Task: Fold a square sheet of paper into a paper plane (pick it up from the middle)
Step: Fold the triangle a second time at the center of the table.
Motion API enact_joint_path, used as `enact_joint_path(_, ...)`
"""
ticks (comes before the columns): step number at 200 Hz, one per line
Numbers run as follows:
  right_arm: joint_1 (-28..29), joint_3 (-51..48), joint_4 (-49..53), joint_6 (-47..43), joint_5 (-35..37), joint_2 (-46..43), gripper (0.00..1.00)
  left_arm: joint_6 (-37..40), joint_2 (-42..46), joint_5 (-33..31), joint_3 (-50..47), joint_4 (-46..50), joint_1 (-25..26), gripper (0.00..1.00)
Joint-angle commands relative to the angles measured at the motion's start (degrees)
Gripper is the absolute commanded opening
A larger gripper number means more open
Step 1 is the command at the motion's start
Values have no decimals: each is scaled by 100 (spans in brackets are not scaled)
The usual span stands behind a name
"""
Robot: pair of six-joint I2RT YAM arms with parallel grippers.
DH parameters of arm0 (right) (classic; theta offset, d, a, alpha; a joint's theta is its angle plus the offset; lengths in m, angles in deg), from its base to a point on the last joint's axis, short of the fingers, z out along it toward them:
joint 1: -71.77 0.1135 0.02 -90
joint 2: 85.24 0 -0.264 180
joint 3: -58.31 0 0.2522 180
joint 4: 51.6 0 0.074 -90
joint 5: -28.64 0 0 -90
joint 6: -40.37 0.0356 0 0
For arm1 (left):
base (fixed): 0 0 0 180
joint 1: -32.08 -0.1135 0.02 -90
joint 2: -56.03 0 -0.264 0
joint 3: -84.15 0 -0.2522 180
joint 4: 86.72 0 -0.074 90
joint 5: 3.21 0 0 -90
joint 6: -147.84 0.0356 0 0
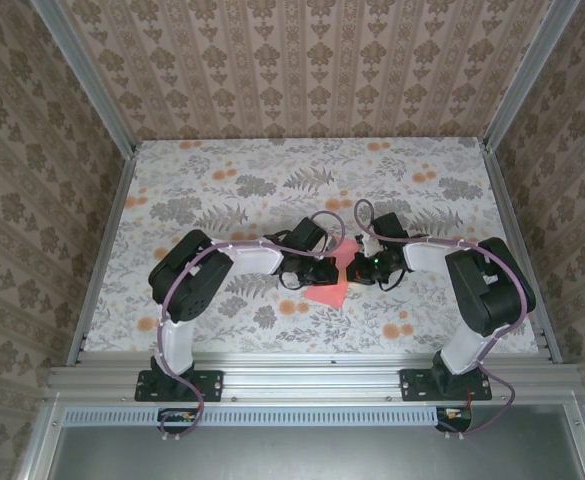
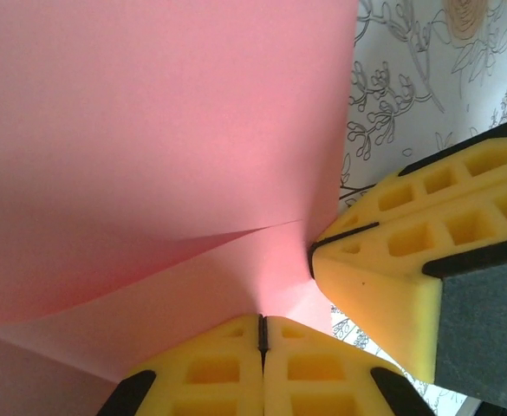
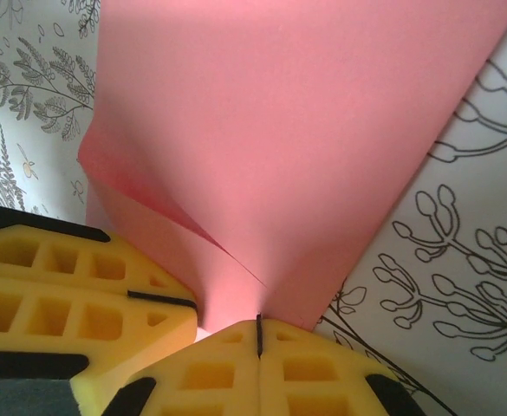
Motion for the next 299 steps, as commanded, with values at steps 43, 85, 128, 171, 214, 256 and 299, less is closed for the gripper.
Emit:
enact_joint_path(43,56,-102,26,33,288,-573,7,236,-277,-66,-34,270,-28,6)
enact_joint_path(85,68,-601,-539,710,-67,-1420,14,245,-300,-38,-183,226,-57,6)
enact_joint_path(128,410,-1308,-1025,1626,-230,-2191,6,172,-306,6,-295,68,-90,6)
enact_joint_path(171,881,-1564,-1264,2011,102,-2139,3,140,-315,75,-296,36,-109,6)
enact_joint_path(214,1063,-1511,-1791,2164,167,-1450,1,100,-278,120,-378,-38,-135,6)
enact_joint_path(256,1111,-1458,-1934,2094,271,-913,1,37,-286,166,-435,-148,-161,6)
enact_joint_path(299,1120,-1504,-1630,1886,554,-727,0,50,-304,190,-414,-158,-186,6)
